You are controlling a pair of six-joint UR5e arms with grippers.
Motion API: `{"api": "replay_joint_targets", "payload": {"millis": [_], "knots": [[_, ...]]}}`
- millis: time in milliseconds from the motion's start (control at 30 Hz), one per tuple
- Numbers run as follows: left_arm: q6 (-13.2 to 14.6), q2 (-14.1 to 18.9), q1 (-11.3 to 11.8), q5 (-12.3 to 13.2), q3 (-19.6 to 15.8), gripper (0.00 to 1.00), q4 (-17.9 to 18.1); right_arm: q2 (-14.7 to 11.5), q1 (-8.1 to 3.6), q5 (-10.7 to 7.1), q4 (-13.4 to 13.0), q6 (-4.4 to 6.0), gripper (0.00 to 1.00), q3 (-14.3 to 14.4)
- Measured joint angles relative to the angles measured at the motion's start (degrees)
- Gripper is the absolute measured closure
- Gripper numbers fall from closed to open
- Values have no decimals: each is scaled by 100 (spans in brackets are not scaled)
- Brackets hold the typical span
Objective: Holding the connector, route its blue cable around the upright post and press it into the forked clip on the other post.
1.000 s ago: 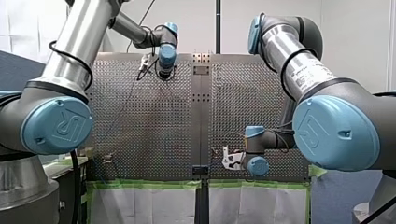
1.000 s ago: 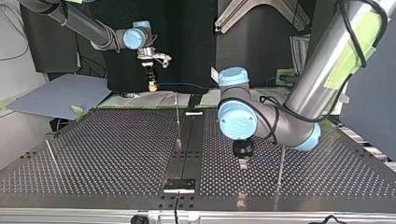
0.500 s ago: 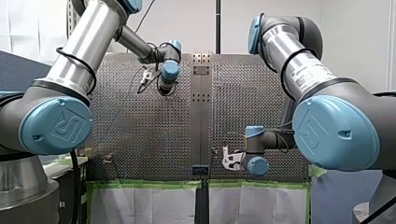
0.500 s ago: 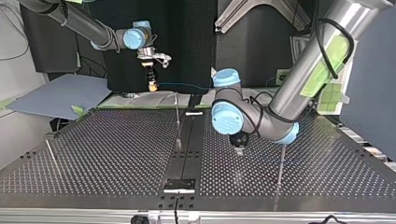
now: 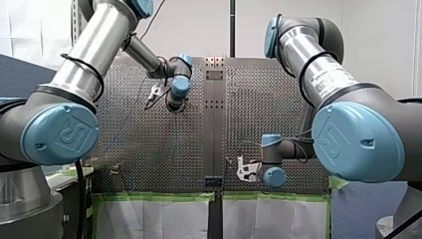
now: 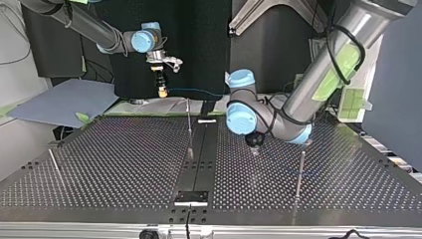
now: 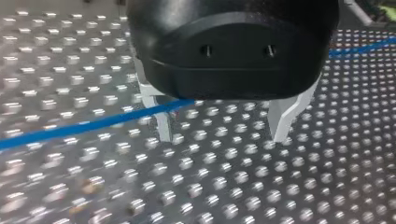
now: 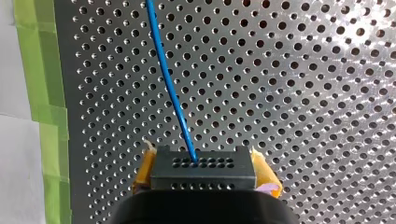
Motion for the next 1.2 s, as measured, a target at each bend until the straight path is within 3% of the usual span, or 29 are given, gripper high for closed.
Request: {"api": "replay_joint_targets", "payload": {"millis": [333,800,1200], "knots": [[109,-426,-113,-65,-50,0,32,0,0,0,1,0,100,1],[131,-548,-147,-166,-484,0,355,1,0,0,-14,-1,100,0],[171,-1109,-156,-265,-499,0,465,0,0,0,5,0,100,-1]]}}
